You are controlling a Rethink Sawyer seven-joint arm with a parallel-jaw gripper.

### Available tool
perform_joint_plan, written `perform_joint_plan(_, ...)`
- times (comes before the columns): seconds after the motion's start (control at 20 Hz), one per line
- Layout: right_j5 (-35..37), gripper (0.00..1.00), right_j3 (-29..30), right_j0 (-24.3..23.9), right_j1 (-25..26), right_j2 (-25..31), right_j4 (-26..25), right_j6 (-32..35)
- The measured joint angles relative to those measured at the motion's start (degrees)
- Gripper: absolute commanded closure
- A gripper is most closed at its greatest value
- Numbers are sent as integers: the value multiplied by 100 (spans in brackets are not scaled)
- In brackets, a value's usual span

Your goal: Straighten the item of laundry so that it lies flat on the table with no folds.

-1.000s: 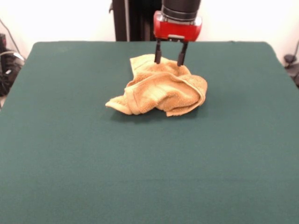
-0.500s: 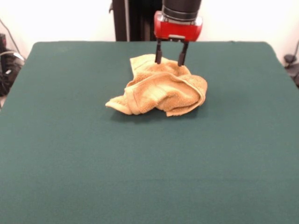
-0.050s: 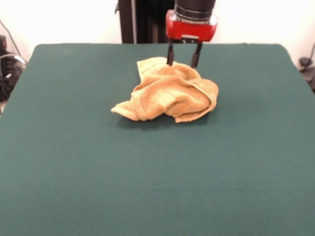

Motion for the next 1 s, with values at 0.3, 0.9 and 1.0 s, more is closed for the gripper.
perform_joint_plan(0.3,47,0,1,170,-42,0,27,0)
perform_joint_plan(0.9,46,0,1,294,-38,0,57,0)
perform_joint_plan(1.0,47,0,2,289,-33,0,57,0)
